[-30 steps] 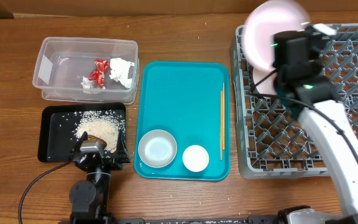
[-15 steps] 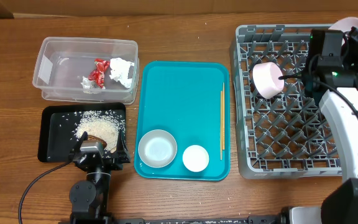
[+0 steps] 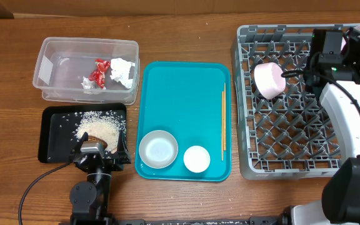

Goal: Sort waste into correct bins and load items into the dishwasher
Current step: 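Carry the white plate to the rack and stand it in the slots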

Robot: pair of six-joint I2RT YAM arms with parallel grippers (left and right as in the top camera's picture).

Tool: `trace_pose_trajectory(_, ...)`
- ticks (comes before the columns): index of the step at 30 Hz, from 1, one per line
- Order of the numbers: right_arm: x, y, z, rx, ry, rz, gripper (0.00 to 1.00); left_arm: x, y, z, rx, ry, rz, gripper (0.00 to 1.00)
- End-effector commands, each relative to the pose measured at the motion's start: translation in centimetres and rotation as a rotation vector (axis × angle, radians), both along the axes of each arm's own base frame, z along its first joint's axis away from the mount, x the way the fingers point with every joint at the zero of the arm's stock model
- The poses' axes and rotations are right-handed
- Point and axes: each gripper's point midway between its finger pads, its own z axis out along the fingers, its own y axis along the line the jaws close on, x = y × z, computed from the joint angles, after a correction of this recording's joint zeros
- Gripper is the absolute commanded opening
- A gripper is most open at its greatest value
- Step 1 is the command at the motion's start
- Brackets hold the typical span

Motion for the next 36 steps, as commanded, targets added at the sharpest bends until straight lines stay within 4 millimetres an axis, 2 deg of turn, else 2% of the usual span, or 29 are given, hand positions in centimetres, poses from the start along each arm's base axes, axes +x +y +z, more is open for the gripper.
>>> trace_pose_trajectory(1, -0.1, -0.7, 0.7, -0.086, 0.067, -0.034, 0.04, 0.0, 0.2, 0.1, -0.010, -0.012, 0.009, 1.00)
trace_pose_trajectory(11, 1.1, -0.4, -0.7, -0.092, 0.150, 0.002, 0.04, 0.0, 0.2, 0.1, -0.010, -0.012, 0.009, 1.00)
trace_pose_trajectory(19, 3.2, 3.3, -1.5, -0.059, 0.167, 0.138, 0.06, 0.0, 0.2, 0.1, -0.009, -0.012, 0.009, 1.00)
trace_pose_trajectory(21, 3.5, 4.2, -1.6, -0.058, 0.170, 0.163, 0.11, 0.0, 0.2, 0.1, -0.009, -0.012, 0.009, 1.00)
trace_pose_trajectory(23, 3.9, 5.3, -2.0, -0.042, 0.183, 0.203, 0.27, 0.0, 0.2, 0.1, -0.010, -0.012, 0.009, 1.00)
trace_pose_trajectory(26, 4.3, 6.3, -2.4, -0.021, 0.175, 0.235, 0.38, 0.0, 0.2, 0.1, -0.010, -0.012, 0.009, 1.00)
trace_pose_trajectory(28, 4.2, 6.8, -2.2, -0.014, 0.154, 0.238, 0.41, 0.0, 0.2, 0.1, -0.010, -0.012, 0.009, 1.00)
trace_pose_trajectory(30, 4.1, 7.3, -1.7, -0.008, 0.120, 0.240, 0.44, 0.0, 0.2, 0.1, -0.010, -0.012, 0.009, 1.00)
trace_pose_trajectory(34, 3.6, 8.7, 0.9, -0.002, 0.033, 0.268, 0.47, 0.0, 0.2, 0.1, -0.010, -0.012, 0.009, 1.00)
trace_pose_trajectory(36, 3.0, 10.1, 2.5, 0.009, -0.021, 0.299, 0.55, 0.0, 0.2, 0.1, -0.010, -0.012, 0.009, 1.00)
